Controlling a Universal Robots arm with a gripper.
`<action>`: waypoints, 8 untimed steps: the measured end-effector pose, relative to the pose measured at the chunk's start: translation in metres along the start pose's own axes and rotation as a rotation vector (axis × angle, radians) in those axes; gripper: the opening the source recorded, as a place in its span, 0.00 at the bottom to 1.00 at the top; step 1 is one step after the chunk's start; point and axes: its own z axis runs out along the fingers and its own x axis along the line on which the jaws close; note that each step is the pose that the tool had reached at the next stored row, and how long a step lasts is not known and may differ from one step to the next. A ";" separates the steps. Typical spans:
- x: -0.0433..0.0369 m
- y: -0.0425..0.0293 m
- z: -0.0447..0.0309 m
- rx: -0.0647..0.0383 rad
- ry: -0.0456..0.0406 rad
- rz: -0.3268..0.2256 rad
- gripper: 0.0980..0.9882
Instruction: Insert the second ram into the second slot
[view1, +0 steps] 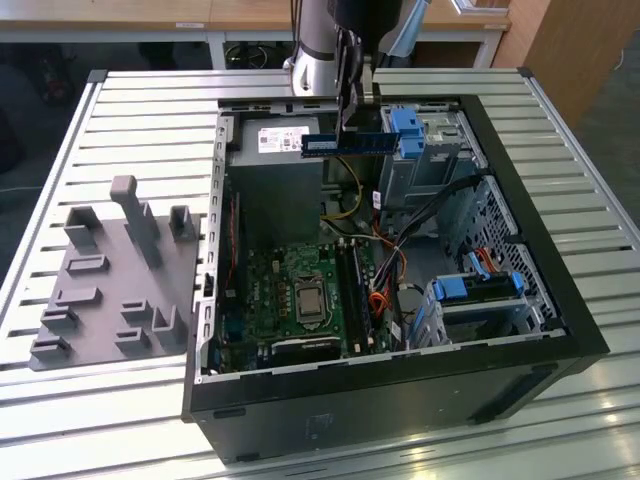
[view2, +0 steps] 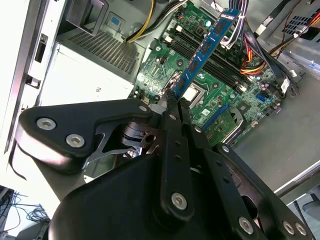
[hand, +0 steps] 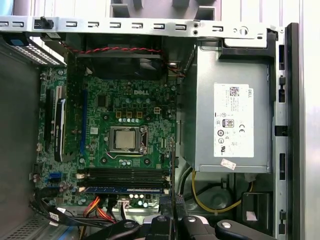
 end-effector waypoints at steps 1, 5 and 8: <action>0.0000 0.0000 0.0000 0.000 -0.0001 0.002 0.04; 0.0000 0.0000 0.0001 0.000 -0.0003 0.008 0.04; 0.0000 0.0000 0.0001 0.000 -0.0006 0.014 0.04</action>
